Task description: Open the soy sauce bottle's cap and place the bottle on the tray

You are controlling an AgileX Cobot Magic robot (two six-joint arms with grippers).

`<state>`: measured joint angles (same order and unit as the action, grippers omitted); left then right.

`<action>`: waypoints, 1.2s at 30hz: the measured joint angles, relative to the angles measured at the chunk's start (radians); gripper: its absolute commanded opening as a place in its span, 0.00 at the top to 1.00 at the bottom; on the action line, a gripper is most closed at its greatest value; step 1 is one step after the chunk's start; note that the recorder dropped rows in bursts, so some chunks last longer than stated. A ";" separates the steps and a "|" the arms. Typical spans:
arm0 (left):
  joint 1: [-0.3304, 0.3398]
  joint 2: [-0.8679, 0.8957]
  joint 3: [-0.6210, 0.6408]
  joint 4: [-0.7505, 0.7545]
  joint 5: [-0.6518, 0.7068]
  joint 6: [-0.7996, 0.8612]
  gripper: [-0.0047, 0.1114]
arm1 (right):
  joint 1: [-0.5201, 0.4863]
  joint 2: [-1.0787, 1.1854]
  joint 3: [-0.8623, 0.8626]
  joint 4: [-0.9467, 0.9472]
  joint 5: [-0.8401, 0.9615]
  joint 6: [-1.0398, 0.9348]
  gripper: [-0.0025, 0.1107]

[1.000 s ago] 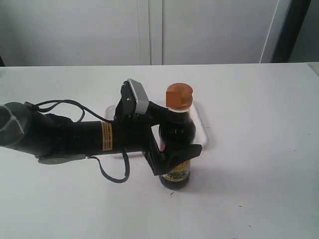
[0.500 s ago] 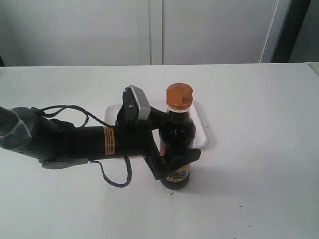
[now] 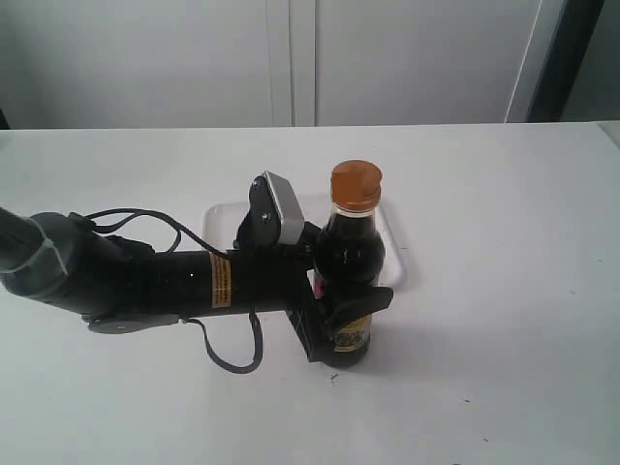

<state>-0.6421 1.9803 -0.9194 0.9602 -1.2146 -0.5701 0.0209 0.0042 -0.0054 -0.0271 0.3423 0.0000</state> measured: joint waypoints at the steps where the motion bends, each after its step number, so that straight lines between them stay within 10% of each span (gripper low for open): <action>1: 0.000 0.000 0.000 0.000 0.000 0.000 0.96 | 0.000 0.000 0.000 0.000 0.000 0.000 0.98; 14: 0.000 0.000 0.000 0.000 0.000 0.002 0.96 | 0.000 0.000 0.000 -0.041 -0.061 0.000 0.98; 24: 0.000 0.000 0.000 0.000 0.000 0.004 0.96 | 0.000 0.000 0.003 0.027 -0.580 0.178 0.98; 36: 0.000 0.000 0.000 0.000 0.000 0.004 0.96 | 0.000 0.148 -0.231 0.018 -0.598 0.191 0.98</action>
<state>-0.6421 1.9803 -0.9194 0.9602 -1.2146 -0.5666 0.0209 0.1524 -0.2360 -0.0095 -0.2560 0.1908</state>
